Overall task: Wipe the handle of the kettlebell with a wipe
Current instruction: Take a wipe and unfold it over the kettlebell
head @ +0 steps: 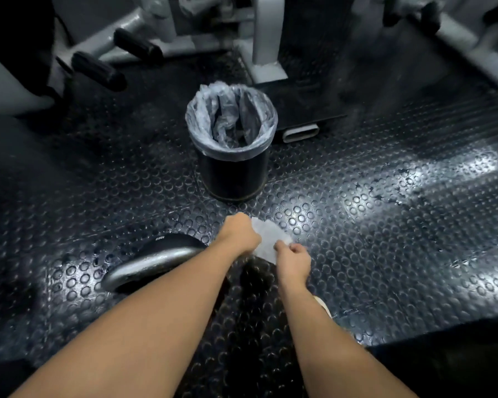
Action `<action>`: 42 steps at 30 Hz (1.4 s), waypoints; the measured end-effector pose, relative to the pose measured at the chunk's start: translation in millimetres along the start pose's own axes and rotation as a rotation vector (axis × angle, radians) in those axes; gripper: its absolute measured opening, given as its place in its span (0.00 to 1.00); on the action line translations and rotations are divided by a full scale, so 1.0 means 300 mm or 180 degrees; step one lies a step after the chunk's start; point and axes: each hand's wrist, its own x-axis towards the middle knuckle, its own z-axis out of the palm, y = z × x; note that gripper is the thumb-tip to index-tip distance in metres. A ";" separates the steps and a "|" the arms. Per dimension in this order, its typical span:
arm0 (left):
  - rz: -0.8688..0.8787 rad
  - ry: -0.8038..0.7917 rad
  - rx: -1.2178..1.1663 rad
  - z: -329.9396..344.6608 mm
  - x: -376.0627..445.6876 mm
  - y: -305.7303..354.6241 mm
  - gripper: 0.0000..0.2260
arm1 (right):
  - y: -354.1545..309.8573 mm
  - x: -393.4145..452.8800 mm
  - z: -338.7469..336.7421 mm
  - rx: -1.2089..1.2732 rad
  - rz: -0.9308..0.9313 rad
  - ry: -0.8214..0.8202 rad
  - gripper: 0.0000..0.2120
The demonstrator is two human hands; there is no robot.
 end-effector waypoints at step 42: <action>0.0418 0.0589 -0.3705 -0.557 -0.443 -0.294 0.10 | -0.456 -0.468 0.159 0.0088 -0.1451 -0.2661 0.20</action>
